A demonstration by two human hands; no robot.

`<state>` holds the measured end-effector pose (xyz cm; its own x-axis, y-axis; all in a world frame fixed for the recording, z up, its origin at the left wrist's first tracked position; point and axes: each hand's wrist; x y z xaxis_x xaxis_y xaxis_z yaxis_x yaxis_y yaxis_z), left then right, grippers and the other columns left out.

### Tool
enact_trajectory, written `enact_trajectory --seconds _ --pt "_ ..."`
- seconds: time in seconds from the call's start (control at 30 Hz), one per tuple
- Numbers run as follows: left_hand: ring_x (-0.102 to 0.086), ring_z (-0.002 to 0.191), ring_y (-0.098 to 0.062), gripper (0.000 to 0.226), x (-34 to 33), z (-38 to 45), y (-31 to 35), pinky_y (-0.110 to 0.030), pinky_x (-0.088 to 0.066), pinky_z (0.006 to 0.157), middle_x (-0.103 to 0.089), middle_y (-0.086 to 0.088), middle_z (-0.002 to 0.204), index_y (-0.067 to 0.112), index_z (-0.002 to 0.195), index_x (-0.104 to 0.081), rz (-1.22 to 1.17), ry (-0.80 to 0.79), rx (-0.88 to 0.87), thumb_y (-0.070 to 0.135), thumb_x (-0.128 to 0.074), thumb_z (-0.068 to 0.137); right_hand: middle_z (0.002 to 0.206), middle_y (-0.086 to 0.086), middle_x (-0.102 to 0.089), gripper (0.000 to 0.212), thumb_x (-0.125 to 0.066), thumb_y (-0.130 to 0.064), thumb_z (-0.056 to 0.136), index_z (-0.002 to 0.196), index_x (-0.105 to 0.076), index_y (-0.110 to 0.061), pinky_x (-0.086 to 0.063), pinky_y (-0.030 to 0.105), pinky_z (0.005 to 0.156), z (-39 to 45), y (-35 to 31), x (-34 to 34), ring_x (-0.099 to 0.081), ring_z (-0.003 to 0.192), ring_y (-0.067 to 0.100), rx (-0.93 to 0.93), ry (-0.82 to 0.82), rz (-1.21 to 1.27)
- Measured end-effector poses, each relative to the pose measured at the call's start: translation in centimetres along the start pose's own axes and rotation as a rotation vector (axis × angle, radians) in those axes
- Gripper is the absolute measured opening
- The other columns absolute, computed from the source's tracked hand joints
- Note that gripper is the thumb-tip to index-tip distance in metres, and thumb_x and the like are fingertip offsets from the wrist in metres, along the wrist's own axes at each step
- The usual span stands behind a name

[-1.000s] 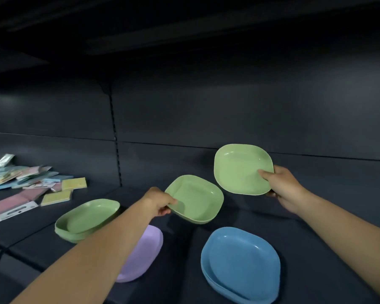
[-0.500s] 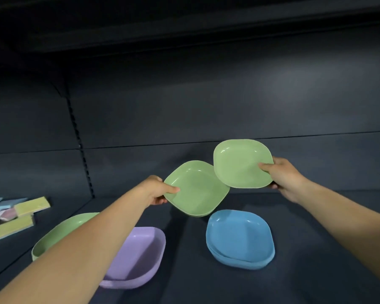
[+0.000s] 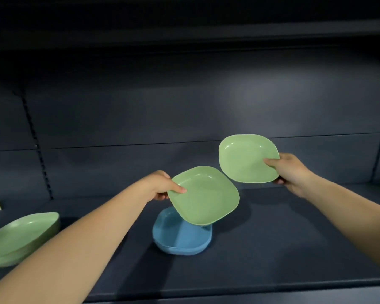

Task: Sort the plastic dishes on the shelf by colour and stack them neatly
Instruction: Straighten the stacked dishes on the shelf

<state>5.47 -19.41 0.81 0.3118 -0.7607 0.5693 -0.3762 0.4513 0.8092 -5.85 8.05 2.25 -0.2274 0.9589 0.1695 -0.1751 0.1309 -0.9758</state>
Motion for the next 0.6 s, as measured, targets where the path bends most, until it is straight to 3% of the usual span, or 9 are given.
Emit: enact_trajectory --seconds 0.17,0.37,0.6 --pt "-0.054 0.067 -0.014 0.023 -7.2 -0.4 4.7 -0.02 -0.042 0.055 -0.06 -0.002 0.076 0.014 0.076 -0.057 0.115 -0.141 -0.04 0.017 -0.079 0.074 0.075 0.005 -0.055 0.013 -0.047 -0.01 0.097 0.103 -0.058 -0.007 -0.021 0.017 0.032 1.1 1.3 7.0 -0.037 0.054 0.016 -0.002 0.034 -0.022" --pt "-0.038 0.054 -0.012 0.023 -15.1 -0.4 6.9 -0.019 -0.025 0.043 -0.054 0.0 0.07 0.013 0.086 -0.066 0.368 -0.245 -0.08 0.024 -0.08 0.071 0.074 0.005 -0.055 0.016 -0.046 -0.01 0.097 0.107 -0.058 -0.005 -0.022 0.017 0.032 2.1 3.9 12.8 -0.039 0.053 0.016 -0.047 0.053 -0.061" --pt "-0.037 0.05 -0.01 0.023 -18.1 -0.1 6.5 -0.016 -0.027 0.039 -0.049 0.003 0.062 0.014 0.086 -0.066 0.466 -0.264 -0.088 0.029 -0.078 0.074 0.076 0.005 -0.053 0.016 -0.046 -0.009 0.097 0.107 -0.058 -0.005 -0.021 0.018 0.035 2.4 5.8 14.9 -0.037 0.055 0.015 -0.069 0.042 -0.067"
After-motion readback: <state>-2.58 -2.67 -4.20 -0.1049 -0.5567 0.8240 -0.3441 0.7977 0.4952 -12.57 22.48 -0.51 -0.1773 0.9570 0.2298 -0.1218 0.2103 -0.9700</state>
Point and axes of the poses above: each hand's wrist, its own z-axis towards the middle knuckle, its own x-axis out of the back of the hand, y = z × x
